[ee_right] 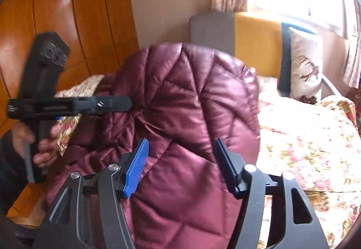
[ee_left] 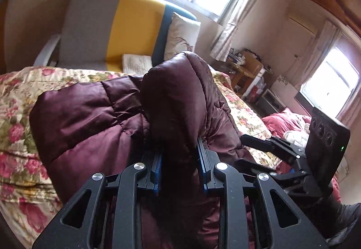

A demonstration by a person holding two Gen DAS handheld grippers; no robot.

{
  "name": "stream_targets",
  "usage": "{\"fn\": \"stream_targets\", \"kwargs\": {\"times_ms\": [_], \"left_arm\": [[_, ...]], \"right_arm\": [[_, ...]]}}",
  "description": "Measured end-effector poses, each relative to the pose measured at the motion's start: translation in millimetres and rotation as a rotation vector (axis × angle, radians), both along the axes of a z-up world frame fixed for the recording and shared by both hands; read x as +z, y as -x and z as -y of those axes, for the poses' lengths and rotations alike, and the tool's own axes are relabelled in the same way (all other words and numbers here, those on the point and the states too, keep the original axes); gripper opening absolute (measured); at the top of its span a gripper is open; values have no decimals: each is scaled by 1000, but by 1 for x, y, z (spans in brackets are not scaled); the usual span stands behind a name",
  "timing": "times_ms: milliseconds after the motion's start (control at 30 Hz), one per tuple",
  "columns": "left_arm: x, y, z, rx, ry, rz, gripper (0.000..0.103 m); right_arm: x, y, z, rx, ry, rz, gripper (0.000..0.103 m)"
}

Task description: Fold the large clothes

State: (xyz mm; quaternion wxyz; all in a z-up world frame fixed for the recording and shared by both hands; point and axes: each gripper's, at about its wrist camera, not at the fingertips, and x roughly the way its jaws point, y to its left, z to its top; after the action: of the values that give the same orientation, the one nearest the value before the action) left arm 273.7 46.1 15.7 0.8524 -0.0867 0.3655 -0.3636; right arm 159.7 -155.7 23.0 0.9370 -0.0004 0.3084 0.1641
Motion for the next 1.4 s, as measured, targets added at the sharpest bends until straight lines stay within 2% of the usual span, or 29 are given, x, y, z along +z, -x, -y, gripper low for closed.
{"fn": "stream_targets", "kwargs": {"times_ms": [100, 133, 167, 233, 300, 400, 467, 567, 633, 733, 800, 967, 1033, 1133, 1200, 1300, 1400], "left_arm": [[-6, 4, -17, 77, 3, -20, 29], [-6, 7, -22, 104, -1, -17, 36], [-5, 12, -29, 159, -12, -15, 53], [-3, 20, -44, 268, -36, -13, 66], [0, 31, -61, 348, -17, -18, 68], [-4, 35, -69, 383, 3, -67, 69], [-9, 33, -66, 409, -15, -79, 73], [-24, 28, -61, 460, -24, -127, 74], [-30, 32, -56, 496, -37, -136, 74], [-29, 41, -44, 518, -80, -86, 82], [-30, 46, -33, 526, -131, -54, 82], [-34, 53, -29, 547, -173, 9, 86], [-35, 57, -30, 577, -190, 33, 87], [-40, 62, -30, 635, -221, 73, 88], [-44, 60, -32, 642, -217, 60, 89], [-51, 54, -38, 652, -218, 36, 90], [-60, 42, -41, 666, -252, 21, 91]], "right_arm": [[-4, -4, -20, 5, 31, 8, 61], [-6, -6, -26, 7, 43, 6, 61], [-8, -6, -34, 4, 73, 8, 61], [-12, -7, -45, -12, 132, 21, 61], [-23, -6, -55, -14, 165, 27, 61], [-31, -4, -71, -6, 207, 42, 61], [-41, -6, -85, 1, 219, 52, 61], [-61, -17, -100, -2, 232, 51, 61], [-58, -28, -98, 9, 192, 28, 61], [-51, -28, -85, 38, 122, -1, 61], [-45, -27, -70, 67, 29, -20, 62], [-23, -25, -31, 109, -155, -81, 62], [-4, -23, -21, 87, -172, -46, 65], [17, -35, -24, 28, -73, 23, 66], [21, -51, -36, 9, -1, 39, 66], [13, -84, -61, -6, 113, -1, 67], [-4, -116, -78, -20, 187, -82, 69]]}}
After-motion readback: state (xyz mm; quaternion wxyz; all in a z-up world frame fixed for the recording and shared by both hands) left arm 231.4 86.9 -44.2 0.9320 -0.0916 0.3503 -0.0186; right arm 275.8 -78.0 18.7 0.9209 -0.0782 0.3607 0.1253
